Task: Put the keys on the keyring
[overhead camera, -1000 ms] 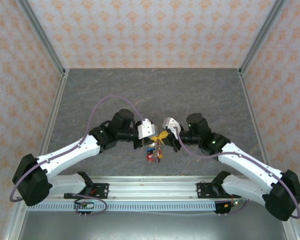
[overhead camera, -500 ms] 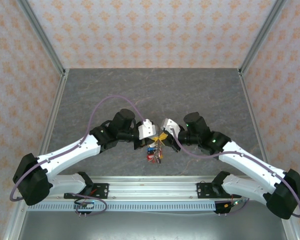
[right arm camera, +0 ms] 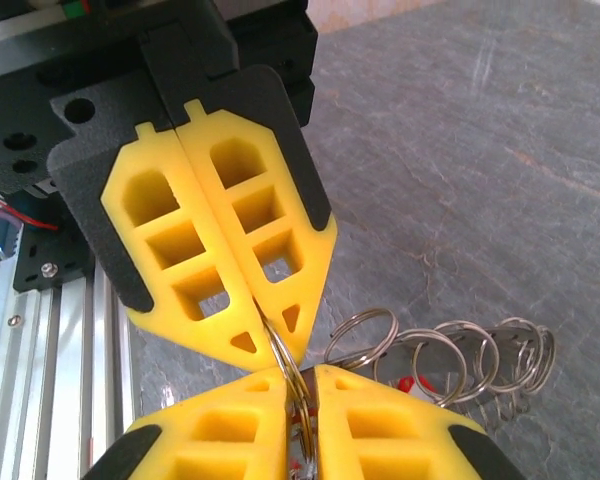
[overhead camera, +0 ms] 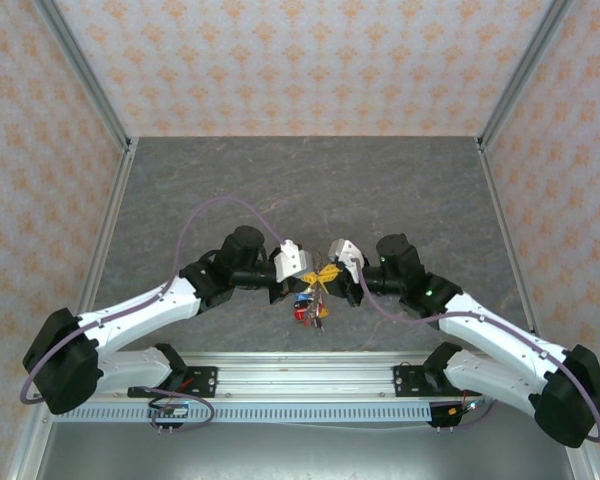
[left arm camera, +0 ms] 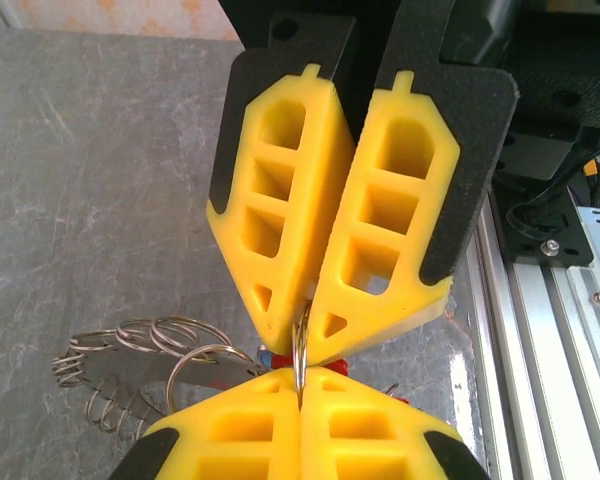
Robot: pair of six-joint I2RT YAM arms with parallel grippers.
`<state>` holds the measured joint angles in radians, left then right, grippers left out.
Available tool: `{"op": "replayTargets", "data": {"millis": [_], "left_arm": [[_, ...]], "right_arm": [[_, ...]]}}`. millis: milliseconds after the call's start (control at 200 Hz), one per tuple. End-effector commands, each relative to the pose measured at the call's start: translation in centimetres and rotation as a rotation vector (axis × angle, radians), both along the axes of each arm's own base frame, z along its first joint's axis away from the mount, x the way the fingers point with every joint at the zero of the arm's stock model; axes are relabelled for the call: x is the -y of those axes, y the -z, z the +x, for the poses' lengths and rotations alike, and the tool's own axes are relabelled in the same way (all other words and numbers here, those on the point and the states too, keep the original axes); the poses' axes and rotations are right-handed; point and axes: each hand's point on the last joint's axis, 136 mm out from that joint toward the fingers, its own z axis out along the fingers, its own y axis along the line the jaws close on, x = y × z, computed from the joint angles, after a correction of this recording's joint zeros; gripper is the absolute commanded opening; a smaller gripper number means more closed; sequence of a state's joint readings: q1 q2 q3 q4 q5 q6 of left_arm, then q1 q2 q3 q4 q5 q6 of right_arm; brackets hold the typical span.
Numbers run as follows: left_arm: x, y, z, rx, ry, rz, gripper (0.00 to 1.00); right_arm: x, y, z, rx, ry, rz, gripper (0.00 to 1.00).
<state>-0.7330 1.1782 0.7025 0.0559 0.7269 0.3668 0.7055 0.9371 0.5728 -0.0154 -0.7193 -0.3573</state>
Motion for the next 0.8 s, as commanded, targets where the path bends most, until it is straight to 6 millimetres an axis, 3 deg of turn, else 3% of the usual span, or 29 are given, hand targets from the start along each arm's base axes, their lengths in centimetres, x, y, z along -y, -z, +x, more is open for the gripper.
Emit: {"op": "replayTargets", "data": {"millis": [0,165,340,420,480,571,796], "left_arm": [[0.5,-3.7,-0.9,0.070,0.056,-0.138,0.00],[0.2,-4.4,-1.0,0.073,0.043,-0.170,0.00],[0.1,-4.8,-0.8,0.077,0.026,-0.181,0.00],[-0.1,-4.1,-0.5,0.080,0.017,-0.130,0.00],[-0.4,-3.5,-0.4,0.083,0.012,-0.074,0.10],[-0.8,-2.6,-0.2,0.090,0.013,0.008,0.17],[-1.2,-0.9,-0.2,0.067,0.038,0.128,0.19]], "right_arm": [[-0.4,-2.0,0.3,0.037,0.001,0.089,0.14],[-0.4,-2.0,0.2,0.044,-0.004,0.099,0.12],[-0.5,-2.2,0.1,0.047,-0.020,0.100,0.02],[-0.6,-2.7,0.0,0.054,-0.031,0.096,0.01],[-0.5,-2.9,0.0,0.063,-0.038,0.078,0.01],[-0.4,-3.2,0.0,0.075,-0.044,0.044,0.01],[-0.5,-4.2,-0.1,0.100,-0.059,0.018,0.00]]}}
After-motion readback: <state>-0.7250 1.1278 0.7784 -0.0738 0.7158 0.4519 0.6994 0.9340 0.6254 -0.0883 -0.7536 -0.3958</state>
